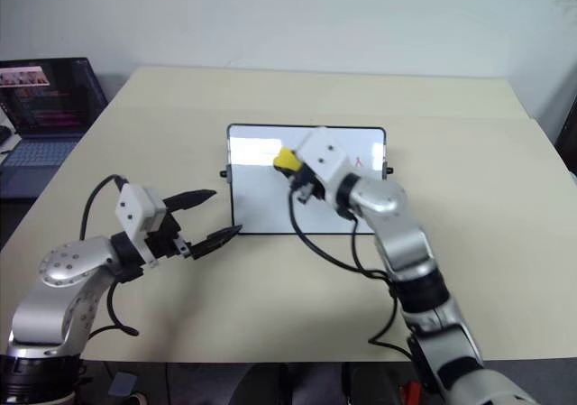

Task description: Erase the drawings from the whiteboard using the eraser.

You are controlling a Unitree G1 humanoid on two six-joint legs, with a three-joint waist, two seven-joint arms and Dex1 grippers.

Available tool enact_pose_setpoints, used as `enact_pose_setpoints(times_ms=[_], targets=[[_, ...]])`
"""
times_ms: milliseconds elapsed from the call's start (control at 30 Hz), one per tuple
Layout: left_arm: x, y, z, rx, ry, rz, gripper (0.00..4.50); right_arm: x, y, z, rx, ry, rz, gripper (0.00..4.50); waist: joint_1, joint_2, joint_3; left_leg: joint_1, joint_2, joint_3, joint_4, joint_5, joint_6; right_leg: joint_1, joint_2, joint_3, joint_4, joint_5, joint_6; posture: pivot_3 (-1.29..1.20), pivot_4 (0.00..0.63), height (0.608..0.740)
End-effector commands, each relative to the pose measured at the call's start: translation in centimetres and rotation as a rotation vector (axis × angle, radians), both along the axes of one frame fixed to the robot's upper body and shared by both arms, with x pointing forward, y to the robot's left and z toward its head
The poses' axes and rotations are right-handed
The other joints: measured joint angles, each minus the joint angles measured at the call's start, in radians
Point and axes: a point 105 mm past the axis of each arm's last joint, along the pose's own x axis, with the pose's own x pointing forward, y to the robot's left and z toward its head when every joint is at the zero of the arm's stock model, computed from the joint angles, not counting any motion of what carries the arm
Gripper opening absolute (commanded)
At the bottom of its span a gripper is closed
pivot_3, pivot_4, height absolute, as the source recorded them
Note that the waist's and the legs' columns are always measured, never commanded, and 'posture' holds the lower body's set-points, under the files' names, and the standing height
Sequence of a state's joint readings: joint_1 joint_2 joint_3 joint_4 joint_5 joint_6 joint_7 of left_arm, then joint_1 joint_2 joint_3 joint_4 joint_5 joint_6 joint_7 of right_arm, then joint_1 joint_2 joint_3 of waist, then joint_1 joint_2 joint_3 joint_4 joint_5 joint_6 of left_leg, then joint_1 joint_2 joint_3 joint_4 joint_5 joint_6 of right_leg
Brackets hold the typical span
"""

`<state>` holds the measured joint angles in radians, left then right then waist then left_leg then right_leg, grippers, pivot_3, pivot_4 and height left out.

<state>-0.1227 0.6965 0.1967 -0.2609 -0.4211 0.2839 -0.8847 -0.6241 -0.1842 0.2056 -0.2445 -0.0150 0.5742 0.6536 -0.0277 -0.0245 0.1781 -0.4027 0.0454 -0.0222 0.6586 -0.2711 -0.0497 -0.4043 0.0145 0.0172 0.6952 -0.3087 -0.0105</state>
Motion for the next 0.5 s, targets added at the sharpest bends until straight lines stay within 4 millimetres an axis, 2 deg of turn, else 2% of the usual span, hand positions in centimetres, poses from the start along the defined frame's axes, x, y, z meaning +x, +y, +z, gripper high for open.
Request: enact_pose_setpoints(times_ms=[33,133,233,367,500], targets=[[-0.2,-0.6,0.7,-0.008,-0.015,-0.056,4.50,-2.3,-1.7,0.7,0.010,-0.002,-0.005,1.11,0.000,0.000,0.000,0.000,0.000,0.000,0.000,0.000,0.000,0.000,0.000,0.000,0.000,0.000,0.000,0.00,0.150,0.740],[0.0,-0.7,0.8,-0.004,0.007,-0.074,4.50,-3.2,-3.1,-0.6,-0.050,0.032,-0.033,1.11,-0.001,0.000,0.000,0.001,0.000,0.000,0.000,0.000,0.000,0.000,0.000,0.000,0.001,0.000,0.000,0.00,0.150,0.740],[0.4,-0.6,0.9,0.004,0.015,-0.075,4.50,-3.7,-3.7,-2.0,-0.151,0.024,-0.048,1.11,-0.004,0.000,0.000,0.002,0.000,0.000,0.001,0.000,0.000,0.000,0.001,0.000,0.002,0.000,0.000,0.00,0.150,0.740],[0.9,-0.5,1.1,0.004,0.014,-0.071,4.50,-3.3,-3.3,-3.3,-0.283,-0.032,-0.050,1.11,-0.008,0.000,0.000,0.003,0.000,0.000,0.001,0.000,0.000,0.000,0.003,0.001,0.002,0.000,0.001,0.00,0.150,0.740],[1.2,-0.3,1.3,0.005,0.014,-0.074,4.50,-2.5,-2.2,-3.2,-0.298,-0.076,-0.054,1.11,-0.008,-0.001,0.001,0.002,0.000,0.001,0.001,0.000,0.000,0.000,0.003,0.001,0.002,0.000,0.001,0.00,0.150,0.740]])
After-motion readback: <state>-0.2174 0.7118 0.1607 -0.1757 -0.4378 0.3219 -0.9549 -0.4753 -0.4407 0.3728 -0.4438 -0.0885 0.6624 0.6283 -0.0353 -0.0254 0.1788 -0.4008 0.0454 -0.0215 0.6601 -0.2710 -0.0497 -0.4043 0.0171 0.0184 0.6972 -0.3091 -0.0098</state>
